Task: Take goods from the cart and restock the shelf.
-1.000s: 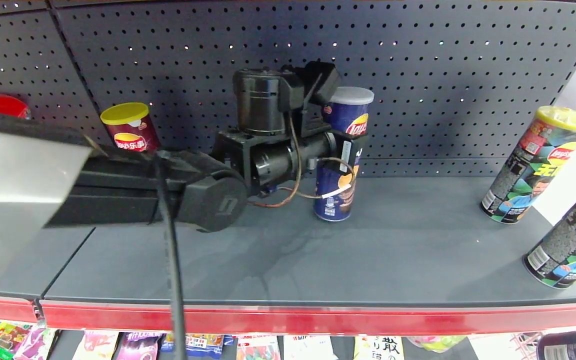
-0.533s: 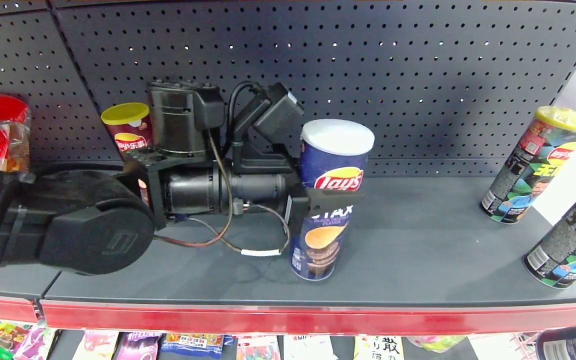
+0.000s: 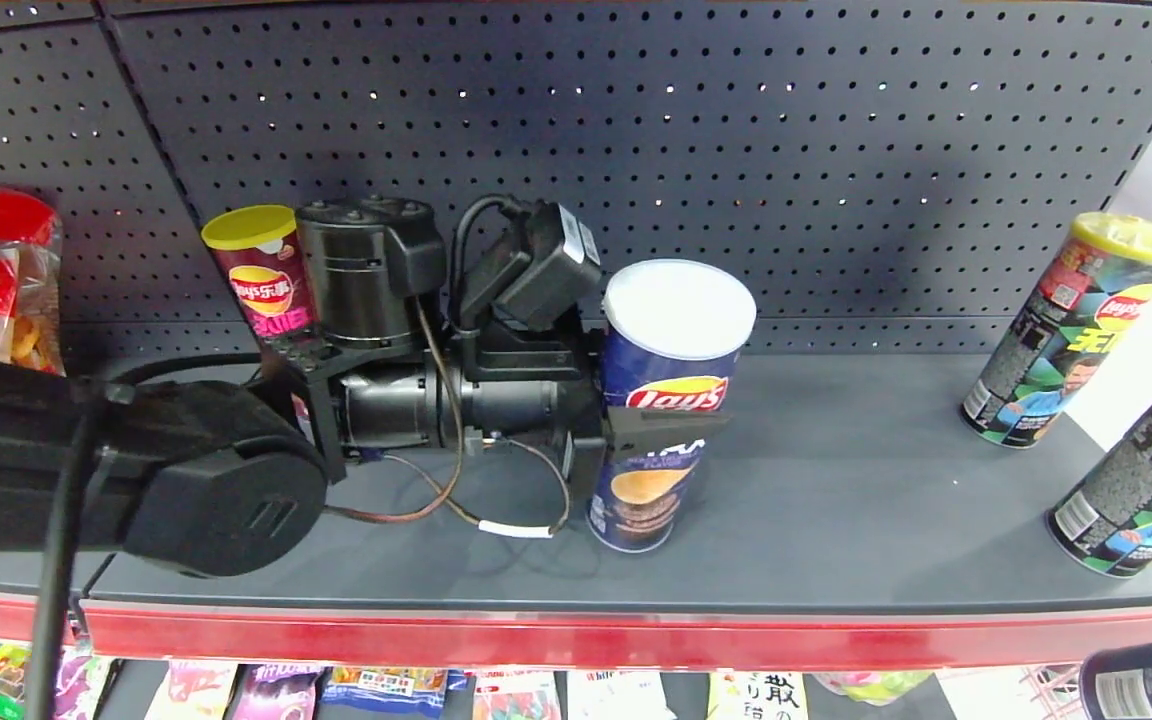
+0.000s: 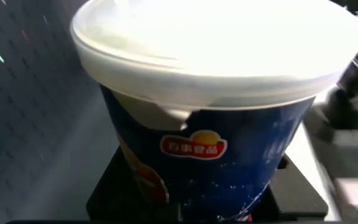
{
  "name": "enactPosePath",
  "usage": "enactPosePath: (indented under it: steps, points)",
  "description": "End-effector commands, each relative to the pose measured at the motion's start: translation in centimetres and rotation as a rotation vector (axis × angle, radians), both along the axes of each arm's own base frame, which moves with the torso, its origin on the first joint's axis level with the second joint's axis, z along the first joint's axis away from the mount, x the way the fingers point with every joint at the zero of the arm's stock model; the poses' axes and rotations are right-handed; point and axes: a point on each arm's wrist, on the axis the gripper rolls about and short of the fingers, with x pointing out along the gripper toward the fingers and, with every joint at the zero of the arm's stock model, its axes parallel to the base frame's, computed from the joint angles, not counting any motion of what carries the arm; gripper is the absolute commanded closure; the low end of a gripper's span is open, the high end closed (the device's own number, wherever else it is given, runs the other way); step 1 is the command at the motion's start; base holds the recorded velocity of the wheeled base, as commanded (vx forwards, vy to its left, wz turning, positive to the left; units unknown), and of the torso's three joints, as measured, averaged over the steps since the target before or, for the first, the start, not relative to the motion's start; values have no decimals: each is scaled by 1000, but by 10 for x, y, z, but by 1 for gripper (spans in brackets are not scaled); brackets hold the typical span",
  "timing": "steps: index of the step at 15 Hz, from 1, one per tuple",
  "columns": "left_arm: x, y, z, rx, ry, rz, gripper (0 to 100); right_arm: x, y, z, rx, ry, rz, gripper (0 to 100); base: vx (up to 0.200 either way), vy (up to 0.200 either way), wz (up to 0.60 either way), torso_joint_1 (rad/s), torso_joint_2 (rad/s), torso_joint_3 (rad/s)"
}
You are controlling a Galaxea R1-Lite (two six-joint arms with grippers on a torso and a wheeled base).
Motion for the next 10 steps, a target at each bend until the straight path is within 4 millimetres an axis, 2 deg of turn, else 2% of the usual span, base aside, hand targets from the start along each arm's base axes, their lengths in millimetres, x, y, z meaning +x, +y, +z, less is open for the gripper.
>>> enactPosePath:
  steps: [1, 4, 10]
  points:
    - [11, -16, -24, -18, 11, -14, 100, 0, 0, 2, 0, -4, -2, 100, 0, 0, 0, 0, 0, 0]
    - [0, -28, -17, -77, 78, -22, 100, 0, 0, 3, 0, -5, 0, 100, 0, 0, 0, 0, 0, 0]
    - [-29, -2, -21, -31, 137, -24, 100, 0, 0, 3, 0, -4, -2, 100, 0, 0, 0, 0, 0, 0]
